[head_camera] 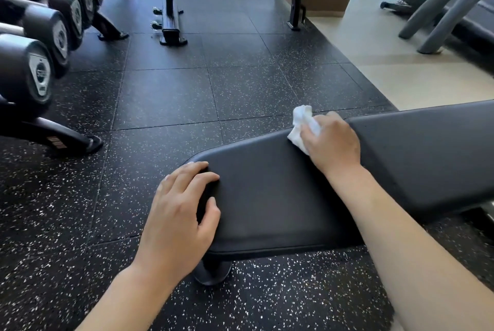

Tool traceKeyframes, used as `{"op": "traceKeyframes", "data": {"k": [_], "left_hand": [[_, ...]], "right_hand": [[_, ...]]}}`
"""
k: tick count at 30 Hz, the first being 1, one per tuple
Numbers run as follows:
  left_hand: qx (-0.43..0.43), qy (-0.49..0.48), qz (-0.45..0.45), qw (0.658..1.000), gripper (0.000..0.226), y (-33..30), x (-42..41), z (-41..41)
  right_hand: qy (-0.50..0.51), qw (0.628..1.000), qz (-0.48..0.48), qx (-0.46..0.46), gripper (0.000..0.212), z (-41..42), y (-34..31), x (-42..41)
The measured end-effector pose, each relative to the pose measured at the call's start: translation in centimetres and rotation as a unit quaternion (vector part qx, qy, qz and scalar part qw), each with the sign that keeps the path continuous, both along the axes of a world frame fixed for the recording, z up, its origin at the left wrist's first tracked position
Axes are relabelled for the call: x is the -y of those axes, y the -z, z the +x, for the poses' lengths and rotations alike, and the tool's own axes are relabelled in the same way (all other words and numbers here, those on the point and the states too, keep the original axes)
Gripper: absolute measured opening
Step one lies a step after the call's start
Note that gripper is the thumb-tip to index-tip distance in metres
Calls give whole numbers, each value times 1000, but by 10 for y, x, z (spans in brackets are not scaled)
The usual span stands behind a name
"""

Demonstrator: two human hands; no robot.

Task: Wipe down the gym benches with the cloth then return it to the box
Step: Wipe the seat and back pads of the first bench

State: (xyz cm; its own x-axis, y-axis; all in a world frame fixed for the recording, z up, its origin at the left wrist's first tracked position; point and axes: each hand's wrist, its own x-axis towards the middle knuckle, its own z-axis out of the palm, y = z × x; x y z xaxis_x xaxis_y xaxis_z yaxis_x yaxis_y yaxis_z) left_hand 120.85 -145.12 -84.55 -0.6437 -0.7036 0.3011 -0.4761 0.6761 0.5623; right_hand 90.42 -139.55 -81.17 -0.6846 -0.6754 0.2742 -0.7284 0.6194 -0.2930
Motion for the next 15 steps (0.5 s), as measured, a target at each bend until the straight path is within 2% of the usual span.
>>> {"op": "traceKeyframes", "data": {"k": [4,7,10,15], "left_hand": [[4,-3,11,1000,42,0,0,3],[-3,-8,4,1000,45,2,-2,0],[-5,-16,6,1000,45,-1,1,-4],[26,-28,9,999,49,-2,0,-10]], "right_hand": [[-145,989,5,-22,35,66,-2,11],[-240,969,26,-52,43,102,5,10],[-241,970,-3,-23,33,96,2,8],[-138,989,44,-34,34,49,-4,7]]}}
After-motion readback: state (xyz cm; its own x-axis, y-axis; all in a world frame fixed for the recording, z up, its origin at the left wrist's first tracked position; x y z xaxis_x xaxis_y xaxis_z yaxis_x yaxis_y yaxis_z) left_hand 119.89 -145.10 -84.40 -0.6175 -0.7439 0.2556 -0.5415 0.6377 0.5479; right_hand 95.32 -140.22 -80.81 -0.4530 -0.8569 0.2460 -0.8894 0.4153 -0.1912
